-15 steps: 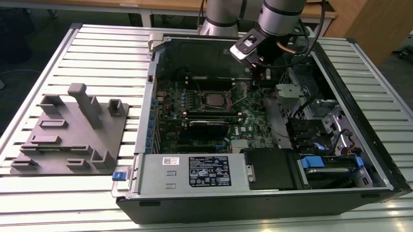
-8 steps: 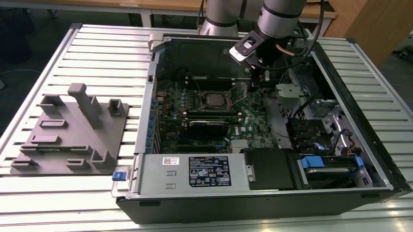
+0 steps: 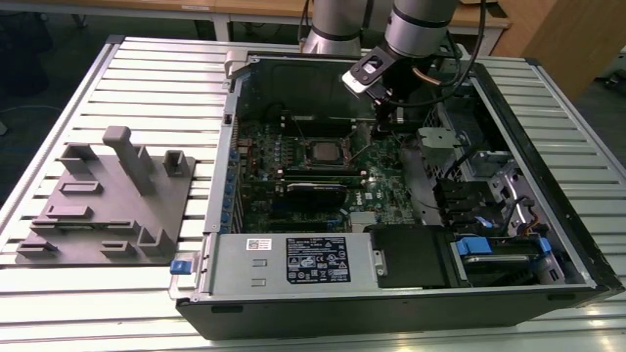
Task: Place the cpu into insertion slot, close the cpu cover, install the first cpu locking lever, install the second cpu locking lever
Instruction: 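Close the cpu cover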
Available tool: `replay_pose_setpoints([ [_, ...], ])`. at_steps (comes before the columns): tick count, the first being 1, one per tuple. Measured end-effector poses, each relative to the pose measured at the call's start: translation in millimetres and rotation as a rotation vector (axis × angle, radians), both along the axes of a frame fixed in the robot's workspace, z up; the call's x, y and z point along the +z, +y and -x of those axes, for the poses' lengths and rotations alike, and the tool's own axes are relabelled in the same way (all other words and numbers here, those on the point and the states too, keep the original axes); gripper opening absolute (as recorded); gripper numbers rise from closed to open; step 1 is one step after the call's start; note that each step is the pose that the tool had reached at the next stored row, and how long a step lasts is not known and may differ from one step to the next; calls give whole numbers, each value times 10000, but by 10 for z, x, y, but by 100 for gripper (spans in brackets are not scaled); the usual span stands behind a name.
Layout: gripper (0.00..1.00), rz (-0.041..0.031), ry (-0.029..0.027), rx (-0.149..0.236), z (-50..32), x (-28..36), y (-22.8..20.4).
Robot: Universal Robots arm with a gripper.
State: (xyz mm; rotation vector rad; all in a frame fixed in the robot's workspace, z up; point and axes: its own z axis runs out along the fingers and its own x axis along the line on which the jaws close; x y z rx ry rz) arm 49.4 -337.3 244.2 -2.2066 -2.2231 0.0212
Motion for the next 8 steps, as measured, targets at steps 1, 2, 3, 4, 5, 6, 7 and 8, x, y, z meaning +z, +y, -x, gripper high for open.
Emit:
replay_pose_setpoints([
  [1, 11, -7, 0, 1, 0, 0, 1],
  [2, 11, -14, 0, 0, 0, 0, 0],
  [3, 11, -14, 0, 0, 0, 0, 0],
  [4, 11, -14, 0, 2, 1, 0, 0],
  [5, 11, -14, 0, 1, 3, 0, 0],
  [6, 11, -14, 0, 0, 8, 0, 0],
  [7, 11, -13, 0, 0, 12, 0, 0],
  [8, 11, -13, 0, 0, 17, 0, 0],
])
